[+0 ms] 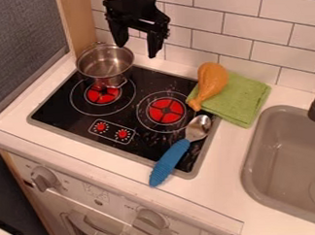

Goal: Move blue spoon and put it between the two burners

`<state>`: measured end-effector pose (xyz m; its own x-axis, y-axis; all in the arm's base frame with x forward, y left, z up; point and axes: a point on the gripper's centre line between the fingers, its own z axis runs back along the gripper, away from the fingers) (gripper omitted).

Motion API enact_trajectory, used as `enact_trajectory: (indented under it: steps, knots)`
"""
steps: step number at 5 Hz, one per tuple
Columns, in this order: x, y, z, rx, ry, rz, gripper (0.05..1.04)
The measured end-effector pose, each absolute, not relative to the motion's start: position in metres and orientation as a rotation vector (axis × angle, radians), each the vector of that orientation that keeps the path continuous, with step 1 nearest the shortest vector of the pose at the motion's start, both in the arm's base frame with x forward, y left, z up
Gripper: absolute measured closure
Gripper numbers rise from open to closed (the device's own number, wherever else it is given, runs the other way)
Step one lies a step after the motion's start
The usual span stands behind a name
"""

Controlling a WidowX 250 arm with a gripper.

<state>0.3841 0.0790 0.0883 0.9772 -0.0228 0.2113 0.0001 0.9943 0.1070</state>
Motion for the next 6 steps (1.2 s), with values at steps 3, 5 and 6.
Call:
enact_trajectory:
  steps: [3, 5, 6]
  knots:
    - [0.306, -0.004, 0.073, -0.009, -0.141, -0.145, 0.082]
    - [0.252, -0.038, 0.054, -0.082, -0.085, -0.171, 0.082]
    - [0.243, -0.035, 0.026, -0.023, -0.013, -0.183, 0.082]
